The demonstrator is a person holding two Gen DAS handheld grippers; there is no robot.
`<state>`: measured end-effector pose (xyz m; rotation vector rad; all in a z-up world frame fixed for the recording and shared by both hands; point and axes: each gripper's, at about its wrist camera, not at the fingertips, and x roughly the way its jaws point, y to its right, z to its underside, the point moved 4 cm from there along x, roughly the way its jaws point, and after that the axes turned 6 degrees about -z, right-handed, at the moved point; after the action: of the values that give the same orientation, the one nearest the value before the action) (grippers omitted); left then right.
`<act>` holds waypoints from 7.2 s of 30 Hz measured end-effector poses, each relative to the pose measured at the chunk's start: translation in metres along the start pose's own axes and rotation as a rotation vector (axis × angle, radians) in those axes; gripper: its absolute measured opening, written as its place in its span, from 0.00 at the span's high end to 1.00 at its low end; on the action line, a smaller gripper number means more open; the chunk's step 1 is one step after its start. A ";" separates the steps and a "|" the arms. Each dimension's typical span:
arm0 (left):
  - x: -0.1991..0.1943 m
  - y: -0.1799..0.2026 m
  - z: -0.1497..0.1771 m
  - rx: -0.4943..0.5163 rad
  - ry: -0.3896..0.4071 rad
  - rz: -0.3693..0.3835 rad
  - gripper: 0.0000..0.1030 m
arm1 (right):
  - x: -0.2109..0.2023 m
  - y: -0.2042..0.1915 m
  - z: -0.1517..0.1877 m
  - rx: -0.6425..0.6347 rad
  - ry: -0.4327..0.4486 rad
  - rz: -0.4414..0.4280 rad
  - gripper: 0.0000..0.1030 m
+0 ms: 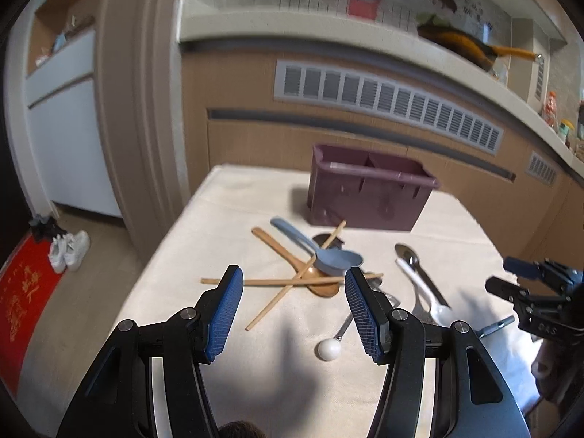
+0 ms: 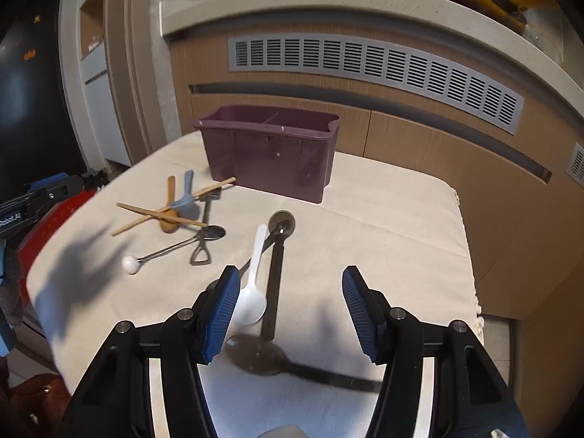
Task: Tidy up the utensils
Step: 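Grasp the white ball-handled spoon with left gripper while right gripper grasps white plastic spoon, then lift both held spoons and carry them over the maroon caddy, then open both grippers to drop the spoons into the caddy, then withdraw, then grasp the large dark spoon by its handle with the right gripper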
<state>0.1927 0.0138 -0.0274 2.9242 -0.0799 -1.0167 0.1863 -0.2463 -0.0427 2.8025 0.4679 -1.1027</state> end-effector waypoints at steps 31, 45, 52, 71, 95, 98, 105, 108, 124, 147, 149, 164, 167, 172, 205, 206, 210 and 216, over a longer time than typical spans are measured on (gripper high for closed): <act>0.054 0.041 0.063 0.204 -0.212 0.086 0.52 | 0.029 0.014 0.034 0.023 -0.104 -0.060 0.58; 0.044 0.044 0.047 0.139 -0.180 0.080 0.78 | 0.040 -0.013 0.028 0.014 -0.145 -0.177 0.58; 0.007 0.030 0.003 0.095 -0.022 0.064 0.78 | 0.068 -0.024 0.032 0.009 -0.217 -0.145 0.58; -0.030 0.037 -0.025 0.080 0.074 0.072 0.78 | -0.025 -0.035 -0.017 -0.106 0.077 -0.041 0.69; -0.026 0.031 -0.016 0.052 0.032 0.082 0.78 | 0.049 -0.041 0.017 -0.123 -0.204 -0.213 0.74; -0.024 0.028 -0.015 0.042 0.021 0.085 0.78 | 0.072 -0.042 0.019 -0.147 -0.289 -0.230 0.74; -0.018 0.029 -0.014 0.040 0.005 0.080 0.78 | 0.062 -0.029 0.016 -0.102 -0.239 -0.201 0.90; -0.018 0.032 -0.016 0.039 0.003 0.085 0.78 | 0.037 -0.025 0.008 -0.071 -0.147 -0.214 0.90; -0.040 0.059 -0.181 0.102 0.257 0.173 0.78 | -0.060 -0.002 -0.174 -0.064 0.408 -0.132 0.90; 0.107 0.091 -0.177 0.216 0.086 0.198 0.54 | 0.050 0.039 -0.156 0.008 0.287 -0.140 0.67; 0.087 0.084 -0.170 0.209 0.135 0.168 0.50 | 0.037 0.034 -0.142 -0.035 0.286 -0.137 0.63; 0.059 0.006 -0.014 0.150 -0.042 0.056 0.40 | 0.018 -0.025 0.033 -0.282 -0.113 -0.278 0.63; 0.058 0.000 0.003 0.120 -0.079 0.095 0.41 | 0.019 -0.036 0.053 -0.347 -0.153 -0.296 0.63; 0.059 -0.006 0.015 0.093 -0.127 0.123 0.41 | 0.031 -0.032 0.069 -0.454 -0.228 -0.231 0.63; 0.055 0.020 0.026 0.125 -0.166 0.186 0.44 | 0.083 0.027 0.026 -0.009 -0.249 -0.221 0.60; 0.054 0.019 0.026 0.122 -0.160 0.183 0.45 | 0.083 0.030 0.026 -0.025 -0.251 -0.193 0.69; 0.050 0.017 0.024 0.123 -0.129 0.153 0.45 | 0.082 0.032 0.023 -0.033 -0.254 -0.144 0.70; 0.053 0.008 0.018 0.122 -0.115 0.149 0.45 | 0.045 0.027 -0.002 0.031 -0.120 -0.155 0.70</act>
<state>0.2229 0.0019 -0.0741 2.9089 -0.3713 -1.1937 0.2274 -0.2603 -0.0723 2.7446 0.6704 -1.3100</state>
